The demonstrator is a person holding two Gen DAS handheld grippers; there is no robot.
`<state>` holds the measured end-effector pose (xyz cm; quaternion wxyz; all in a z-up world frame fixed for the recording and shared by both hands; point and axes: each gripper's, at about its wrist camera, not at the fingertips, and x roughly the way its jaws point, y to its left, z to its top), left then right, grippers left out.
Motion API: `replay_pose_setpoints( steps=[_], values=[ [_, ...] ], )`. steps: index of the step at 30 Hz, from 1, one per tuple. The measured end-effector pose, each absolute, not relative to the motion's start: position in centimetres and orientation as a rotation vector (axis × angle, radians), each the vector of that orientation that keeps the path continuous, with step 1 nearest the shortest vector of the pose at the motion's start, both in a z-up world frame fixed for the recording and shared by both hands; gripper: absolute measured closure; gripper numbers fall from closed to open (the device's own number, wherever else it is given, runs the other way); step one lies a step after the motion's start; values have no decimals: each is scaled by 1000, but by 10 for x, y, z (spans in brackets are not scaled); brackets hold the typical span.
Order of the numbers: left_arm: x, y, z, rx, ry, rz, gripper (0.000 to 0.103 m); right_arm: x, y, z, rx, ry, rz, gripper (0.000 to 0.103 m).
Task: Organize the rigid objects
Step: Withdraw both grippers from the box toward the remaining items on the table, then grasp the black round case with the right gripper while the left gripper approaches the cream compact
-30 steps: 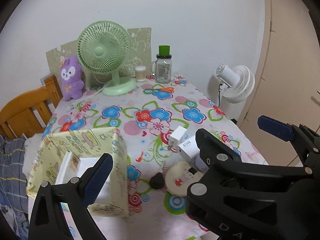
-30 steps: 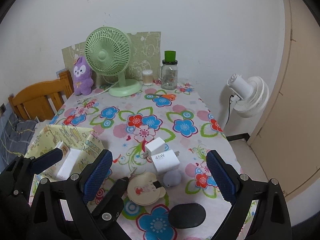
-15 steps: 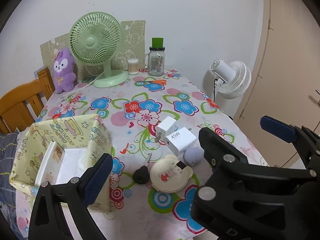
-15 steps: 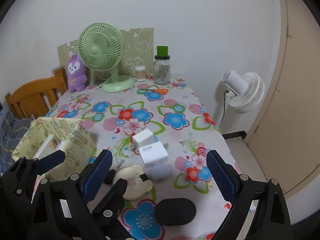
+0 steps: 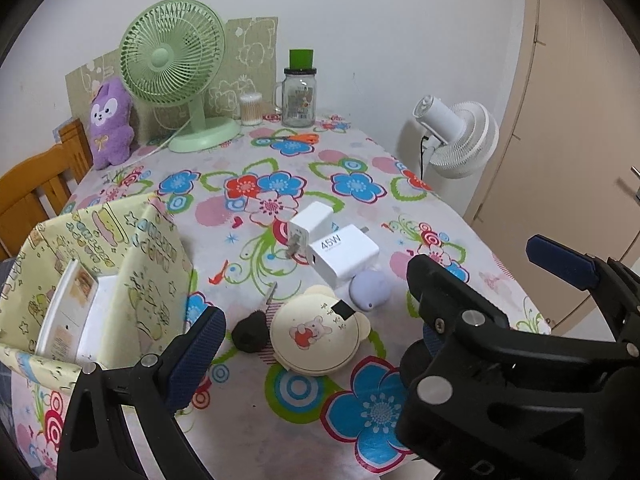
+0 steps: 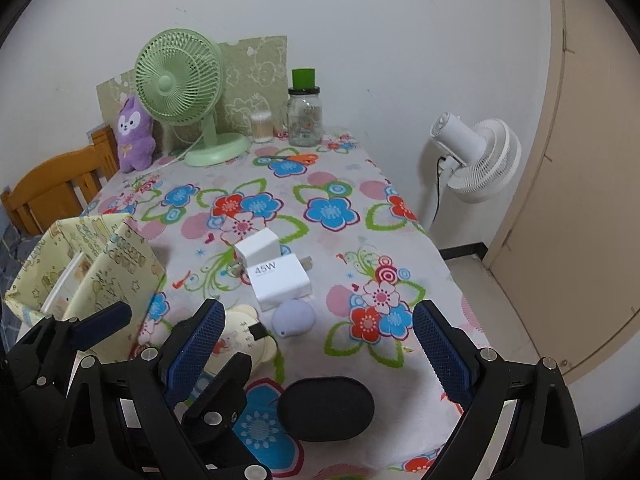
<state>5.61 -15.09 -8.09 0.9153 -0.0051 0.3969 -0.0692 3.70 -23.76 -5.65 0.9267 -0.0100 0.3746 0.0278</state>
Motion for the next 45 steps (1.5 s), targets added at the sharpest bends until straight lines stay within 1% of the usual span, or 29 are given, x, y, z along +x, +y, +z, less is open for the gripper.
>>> replay_pose_setpoints(
  steps=[14,21,36,45],
  values=[
    [58,-158,-117,-4,860,-151,3,34,-250,-93,-15,799,6,6],
    [52,-157,-135,-5,878,-137,3,31,-256,-115,16,844,-3,6],
    [45,-155,-155,0,889,-82,3,26,-251,-142,52,903,9,6],
    [47,-161,-157,31,864,-69,3,28,-259,-149,124,912,-3,8]
  ],
)
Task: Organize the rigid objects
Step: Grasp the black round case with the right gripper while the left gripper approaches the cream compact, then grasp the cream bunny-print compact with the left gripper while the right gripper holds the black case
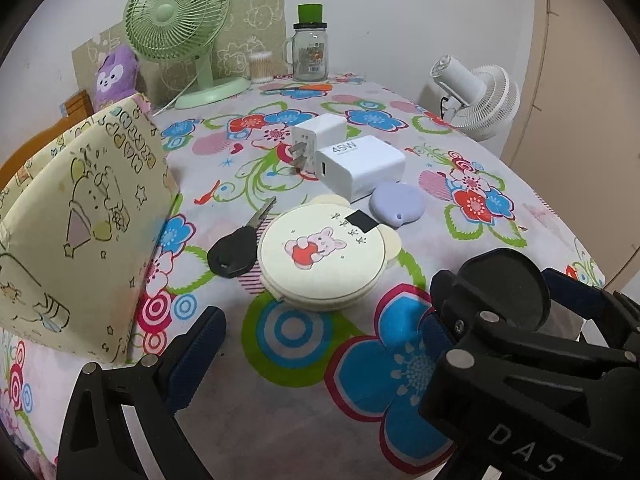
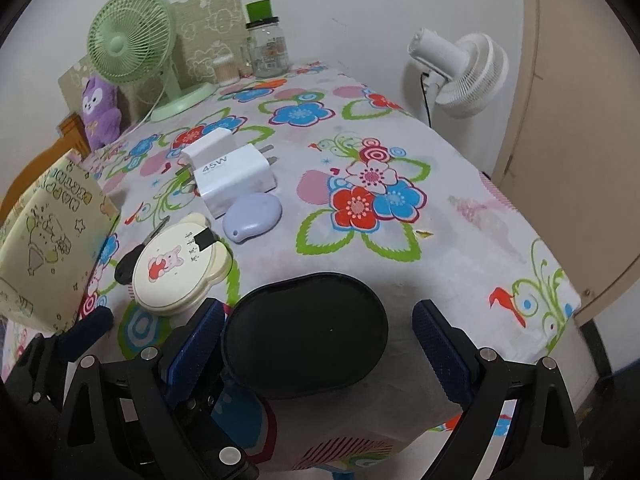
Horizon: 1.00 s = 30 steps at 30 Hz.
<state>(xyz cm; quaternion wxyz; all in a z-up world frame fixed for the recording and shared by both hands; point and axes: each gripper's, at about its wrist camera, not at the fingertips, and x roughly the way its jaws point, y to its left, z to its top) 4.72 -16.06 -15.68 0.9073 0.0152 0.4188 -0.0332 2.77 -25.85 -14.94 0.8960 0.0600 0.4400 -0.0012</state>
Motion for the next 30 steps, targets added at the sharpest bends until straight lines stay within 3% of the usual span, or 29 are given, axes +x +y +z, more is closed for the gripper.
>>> replay_pose_setpoints(
  steps=[4,21,27,30],
  values=[
    [52,-164,-156,39,865,-79,3,29,-256,-147,124,908,14,26],
    [84,-171,-156,33,874,-52,4,58,-261,-145,133,910,-12,26],
    [92,-172,-156,30,878,-50,8,67,-264,-144,141,911,-20,26],
    [91,-171,-155,15,868,-44,17,70,-266,-144,156,912,-15,26]
  ],
)
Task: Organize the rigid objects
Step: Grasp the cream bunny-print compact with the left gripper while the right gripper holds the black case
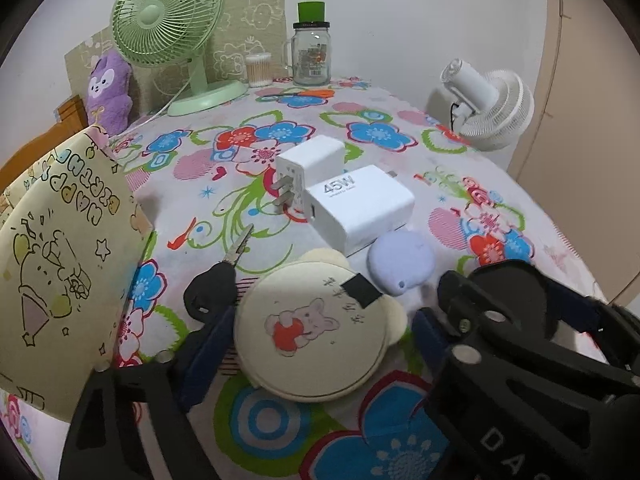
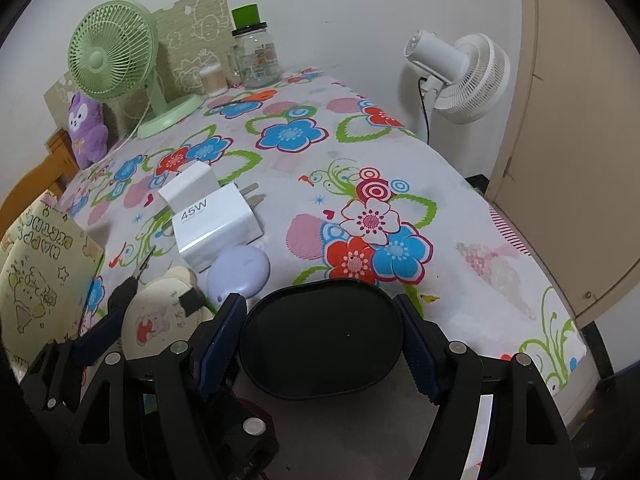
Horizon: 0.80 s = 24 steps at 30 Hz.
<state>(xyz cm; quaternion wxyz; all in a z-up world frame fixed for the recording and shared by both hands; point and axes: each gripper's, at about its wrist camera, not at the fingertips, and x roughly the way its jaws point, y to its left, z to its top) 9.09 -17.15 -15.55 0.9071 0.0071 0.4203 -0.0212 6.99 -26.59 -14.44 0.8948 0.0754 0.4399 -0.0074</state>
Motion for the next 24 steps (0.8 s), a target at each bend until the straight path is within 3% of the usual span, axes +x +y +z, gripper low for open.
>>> replay_pose_setpoints(
  steps=[24],
  values=[
    [75,-164,-138,20,842,-37,18,55,-254,-127,141,881,-22,26]
  ],
)
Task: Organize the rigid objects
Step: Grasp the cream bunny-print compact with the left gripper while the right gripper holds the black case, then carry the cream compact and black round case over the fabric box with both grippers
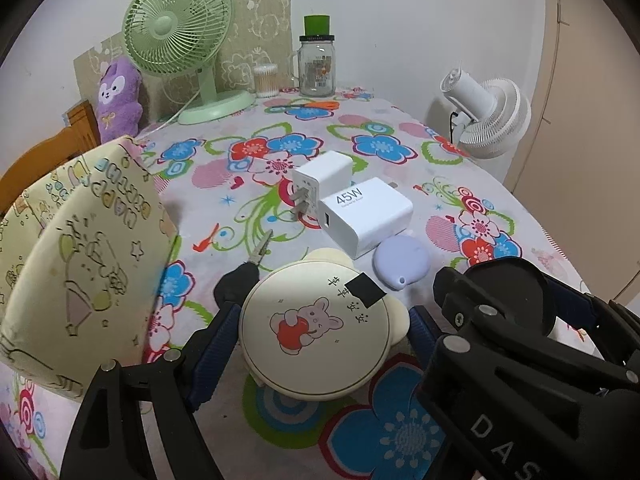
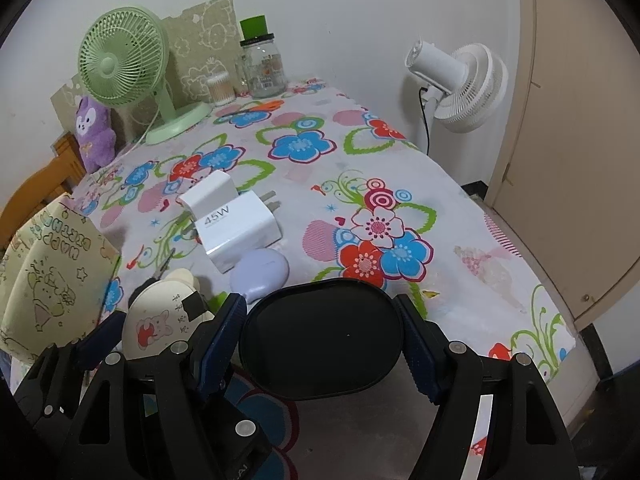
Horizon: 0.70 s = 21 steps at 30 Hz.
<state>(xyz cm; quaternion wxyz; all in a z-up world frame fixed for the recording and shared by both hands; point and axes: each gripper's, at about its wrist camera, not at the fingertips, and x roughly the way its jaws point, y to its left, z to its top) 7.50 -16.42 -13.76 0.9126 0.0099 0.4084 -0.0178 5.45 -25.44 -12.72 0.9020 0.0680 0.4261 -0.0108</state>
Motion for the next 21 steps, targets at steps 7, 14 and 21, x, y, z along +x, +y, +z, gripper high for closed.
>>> replay_pose_setpoints(
  steps=[7,14,21],
  values=[
    [70,-157,-123,16,822,-30,18,49,-247,-112,129,858,-19,26],
    [65,-151,-104,5,801,-29,18,44,-239,-90,107,829,-16,26],
    [59,-146,-83,5,782,-32,18,40,-232,-69,85,806,-18,26]
  ],
)
